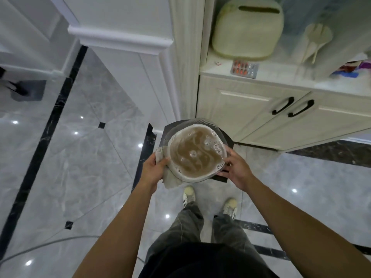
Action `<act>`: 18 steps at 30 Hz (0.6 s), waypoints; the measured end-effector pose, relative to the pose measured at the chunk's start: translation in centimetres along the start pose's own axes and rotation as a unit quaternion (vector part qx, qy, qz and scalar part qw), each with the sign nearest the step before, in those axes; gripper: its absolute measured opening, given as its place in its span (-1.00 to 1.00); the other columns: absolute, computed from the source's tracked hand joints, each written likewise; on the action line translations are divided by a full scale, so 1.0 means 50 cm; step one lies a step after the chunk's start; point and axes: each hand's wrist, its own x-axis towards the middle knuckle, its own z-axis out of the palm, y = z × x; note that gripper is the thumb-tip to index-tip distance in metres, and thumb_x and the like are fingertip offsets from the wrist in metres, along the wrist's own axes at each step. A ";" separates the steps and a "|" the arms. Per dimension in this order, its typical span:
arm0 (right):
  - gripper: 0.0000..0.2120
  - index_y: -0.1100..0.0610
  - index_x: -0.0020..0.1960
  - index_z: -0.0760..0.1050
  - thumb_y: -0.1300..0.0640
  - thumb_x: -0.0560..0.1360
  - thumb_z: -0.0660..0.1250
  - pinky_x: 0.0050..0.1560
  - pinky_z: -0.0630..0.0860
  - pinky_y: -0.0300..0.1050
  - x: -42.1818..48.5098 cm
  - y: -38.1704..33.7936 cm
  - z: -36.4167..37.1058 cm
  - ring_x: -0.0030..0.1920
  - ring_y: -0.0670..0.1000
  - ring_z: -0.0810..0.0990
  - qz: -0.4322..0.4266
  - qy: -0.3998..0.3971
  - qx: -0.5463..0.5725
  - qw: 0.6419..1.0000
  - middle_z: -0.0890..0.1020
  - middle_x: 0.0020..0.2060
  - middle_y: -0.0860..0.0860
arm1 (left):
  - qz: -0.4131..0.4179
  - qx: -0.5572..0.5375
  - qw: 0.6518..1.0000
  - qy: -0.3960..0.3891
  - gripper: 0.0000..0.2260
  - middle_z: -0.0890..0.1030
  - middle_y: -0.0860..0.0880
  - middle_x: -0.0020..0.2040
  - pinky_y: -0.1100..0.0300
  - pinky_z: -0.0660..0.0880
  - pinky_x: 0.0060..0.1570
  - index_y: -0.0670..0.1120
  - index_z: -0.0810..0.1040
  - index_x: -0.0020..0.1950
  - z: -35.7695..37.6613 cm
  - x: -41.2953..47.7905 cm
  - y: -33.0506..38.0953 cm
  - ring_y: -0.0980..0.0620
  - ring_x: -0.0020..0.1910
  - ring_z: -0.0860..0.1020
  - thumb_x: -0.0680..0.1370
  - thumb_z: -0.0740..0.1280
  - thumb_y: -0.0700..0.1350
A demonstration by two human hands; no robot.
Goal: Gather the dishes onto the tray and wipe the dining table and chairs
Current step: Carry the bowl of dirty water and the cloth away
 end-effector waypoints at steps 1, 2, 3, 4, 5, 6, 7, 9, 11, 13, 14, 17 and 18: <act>-0.49 -0.19 0.38 0.52 0.30 0.61 0.18 0.16 0.64 0.28 0.005 0.002 0.003 0.14 0.22 0.67 0.000 0.001 0.002 1.000 0.69 0.19 0.06 | -0.004 0.003 1.000 -0.004 -0.80 0.74 -0.08 0.08 -0.07 0.69 -0.02 0.00 0.70 0.20 -0.002 0.009 0.002 -0.14 0.10 0.70 0.60 0.44 -0.19; -0.50 -0.20 0.35 0.53 0.30 0.61 0.19 0.18 0.63 0.30 0.010 0.002 0.007 0.13 0.22 0.68 0.001 0.003 0.005 1.000 0.71 0.17 0.05 | -0.009 0.008 1.000 -0.007 -0.79 0.74 -0.08 0.08 -0.08 0.69 -0.01 0.01 0.70 0.20 -0.003 0.018 0.003 -0.14 0.11 0.70 0.59 0.45 -0.19; -0.50 -0.21 0.32 0.55 0.31 0.61 0.19 0.18 0.62 0.31 0.014 0.001 0.010 0.12 0.21 0.68 0.001 0.006 0.011 1.000 0.71 0.15 0.05 | -0.011 0.013 1.000 -0.010 -0.79 0.74 -0.07 0.09 -0.07 0.68 -0.01 0.02 0.70 0.20 -0.003 0.027 0.005 -0.14 0.11 0.70 0.59 0.45 -0.18; -0.51 -0.22 0.29 0.56 0.31 0.60 0.19 0.18 0.62 0.30 0.018 -0.001 0.013 0.12 0.21 0.68 0.001 0.007 0.016 1.000 0.71 0.14 0.06 | -0.011 0.016 1.000 -0.015 -0.79 0.74 -0.07 0.09 -0.06 0.68 -0.01 0.04 0.70 0.20 -0.004 0.035 0.006 -0.13 0.11 0.69 0.59 0.46 -0.16; -0.52 -0.22 0.27 0.57 0.31 0.61 0.19 0.17 0.63 0.28 0.023 -0.004 0.017 0.11 0.21 0.68 0.000 0.010 0.021 1.000 0.71 0.15 0.07 | -0.010 0.019 1.000 -0.019 -0.79 0.74 -0.06 0.09 -0.05 0.68 -0.02 0.04 0.70 0.20 -0.005 0.045 0.009 -0.13 0.11 0.70 0.59 0.46 -0.15; -0.52 -0.22 0.27 0.57 0.31 0.61 0.19 0.13 0.65 0.25 0.026 -0.007 0.020 0.11 0.20 0.68 0.000 0.011 0.024 1.000 0.70 0.16 0.07 | -0.008 0.022 0.999 -0.022 -0.79 0.74 -0.05 0.08 -0.05 0.68 -0.02 0.05 0.70 0.20 -0.005 0.053 0.011 -0.12 0.11 0.70 0.59 0.47 -0.15; -0.52 -0.22 0.28 0.56 0.31 0.61 0.18 0.08 0.67 0.21 0.031 -0.009 0.022 0.11 0.20 0.67 0.000 0.013 0.025 1.000 0.70 0.16 0.07 | -0.008 0.025 0.999 -0.024 -0.80 0.74 -0.05 0.08 -0.05 0.69 -0.03 0.05 0.70 0.20 -0.005 0.062 0.014 -0.12 0.10 0.70 0.59 0.46 -0.14; -0.51 -0.21 0.31 0.55 0.30 0.62 0.17 0.00 0.67 0.14 0.039 -0.012 0.028 0.14 0.20 0.67 0.002 0.018 0.026 0.999 0.69 0.18 0.05 | -0.009 0.028 0.999 -0.029 -0.81 0.75 -0.06 0.07 -0.06 0.68 -0.04 0.06 0.71 0.18 -0.007 0.078 0.014 -0.15 0.10 0.70 0.59 0.46 -0.14; -0.50 -0.23 0.31 0.55 0.30 0.62 0.17 0.00 0.67 0.14 0.045 -0.013 0.033 0.15 0.20 0.68 0.003 0.021 0.024 0.999 0.70 0.18 0.03 | -0.015 0.025 0.999 -0.032 -0.81 0.75 -0.07 0.07 -0.11 0.68 -0.01 0.07 0.72 0.15 -0.008 0.088 0.015 -0.17 0.11 0.70 0.58 0.47 -0.15; -0.51 -0.24 0.27 0.57 0.30 0.61 0.17 0.03 0.67 0.17 0.052 -0.013 0.038 0.16 0.20 0.67 0.001 0.028 0.025 0.999 0.70 0.17 0.02 | -0.024 0.026 0.999 -0.034 -0.79 0.74 -0.07 0.09 -0.19 0.67 0.07 0.09 0.72 0.17 -0.009 0.099 0.016 -0.17 0.13 0.69 0.57 0.48 -0.14; -0.51 -0.24 0.26 0.57 0.30 0.61 0.18 0.04 0.67 0.17 0.054 -0.014 0.039 0.16 0.20 0.67 0.000 0.033 0.027 0.999 0.70 0.17 0.03 | -0.027 0.027 0.999 -0.038 -0.78 0.74 -0.07 0.11 -0.23 0.66 0.10 0.09 0.71 0.19 -0.010 0.103 0.017 -0.17 0.14 0.69 0.57 0.48 -0.13; -0.50 -0.21 0.30 0.56 0.31 0.60 0.18 0.03 0.67 0.16 0.060 -0.016 0.040 0.17 0.21 0.66 0.001 0.041 0.028 0.999 0.68 0.20 0.06 | -0.034 0.029 0.998 -0.049 -0.75 0.73 -0.06 0.15 -0.26 0.65 0.12 0.10 0.69 0.24 -0.013 0.114 0.018 -0.17 0.17 0.68 0.57 0.48 -0.11; -0.49 -0.20 0.33 0.55 0.31 0.60 0.17 0.02 0.67 0.16 0.062 -0.016 0.039 0.18 0.22 0.65 0.001 0.041 0.026 0.999 0.68 0.20 0.06 | -0.037 0.028 0.998 -0.052 -0.74 0.73 -0.06 0.15 -0.25 0.65 0.12 0.11 0.69 0.24 -0.014 0.117 0.018 -0.16 0.17 0.68 0.57 0.49 -0.10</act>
